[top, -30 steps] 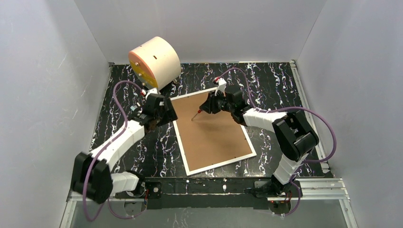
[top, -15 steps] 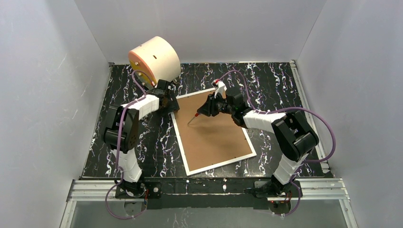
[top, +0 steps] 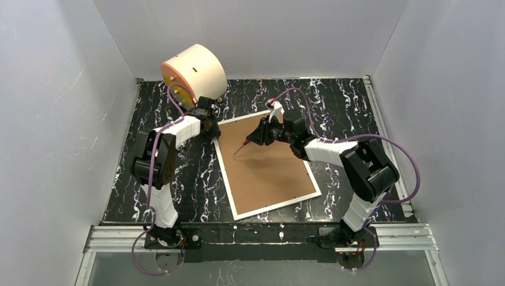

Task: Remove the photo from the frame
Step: Adjust the photo frame at the center of the board, then release the photo frame item from the photo frame.

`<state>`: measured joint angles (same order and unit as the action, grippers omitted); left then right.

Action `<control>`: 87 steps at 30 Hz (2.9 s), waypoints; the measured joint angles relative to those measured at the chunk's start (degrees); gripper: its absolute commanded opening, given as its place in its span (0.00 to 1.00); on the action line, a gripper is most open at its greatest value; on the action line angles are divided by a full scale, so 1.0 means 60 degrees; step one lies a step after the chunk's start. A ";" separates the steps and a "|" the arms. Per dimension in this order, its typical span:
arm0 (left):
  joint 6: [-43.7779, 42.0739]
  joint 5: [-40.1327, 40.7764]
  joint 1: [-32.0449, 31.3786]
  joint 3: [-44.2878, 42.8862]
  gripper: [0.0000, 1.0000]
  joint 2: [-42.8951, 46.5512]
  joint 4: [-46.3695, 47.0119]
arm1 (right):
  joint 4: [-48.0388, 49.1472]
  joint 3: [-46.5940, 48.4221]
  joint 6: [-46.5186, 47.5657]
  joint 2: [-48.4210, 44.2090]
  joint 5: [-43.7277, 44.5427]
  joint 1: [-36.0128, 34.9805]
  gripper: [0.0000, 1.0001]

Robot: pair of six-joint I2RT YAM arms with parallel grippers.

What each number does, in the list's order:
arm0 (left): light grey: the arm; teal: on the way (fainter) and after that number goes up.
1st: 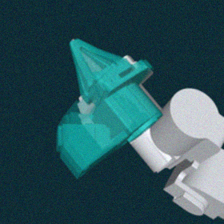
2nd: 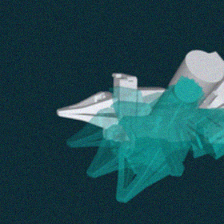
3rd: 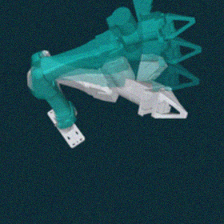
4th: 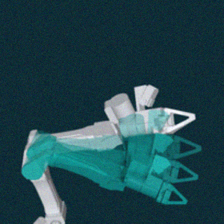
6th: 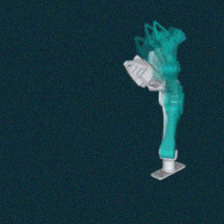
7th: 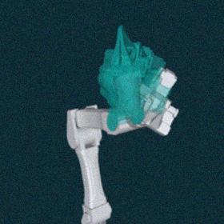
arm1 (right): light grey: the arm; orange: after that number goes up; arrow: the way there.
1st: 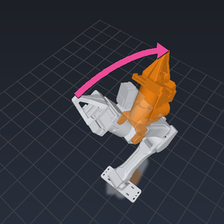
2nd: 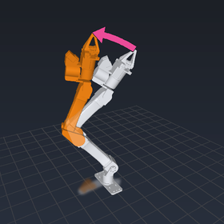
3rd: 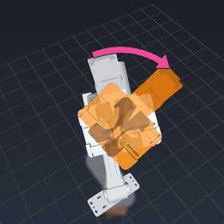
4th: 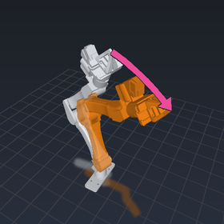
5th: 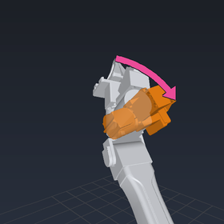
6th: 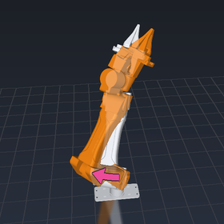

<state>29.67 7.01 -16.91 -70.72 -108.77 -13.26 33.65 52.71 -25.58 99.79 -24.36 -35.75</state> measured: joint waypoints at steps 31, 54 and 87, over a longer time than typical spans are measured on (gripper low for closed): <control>-0.0838 -0.0820 -0.0612 0.1479 0.07 0.0747 0.1705 | 0.1767 -0.0219 -0.0772 0.1115 -0.0302 0.0262 0.01; -0.0838 -0.0882 -0.0601 0.1501 0.07 0.0750 0.1738 | 0.3271 0.0208 -0.1479 0.2331 -0.0721 0.0277 0.01; -0.0215 -0.0980 -0.0565 0.1647 0.04 0.0754 0.2007 | -0.1282 0.3206 0.2379 0.1938 0.2900 -0.2076 0.01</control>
<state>28.38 1.13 -20.29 -60.84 -104.25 -1.21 25.96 71.94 -11.31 111.42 -6.96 -48.21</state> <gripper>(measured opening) 0.170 0.334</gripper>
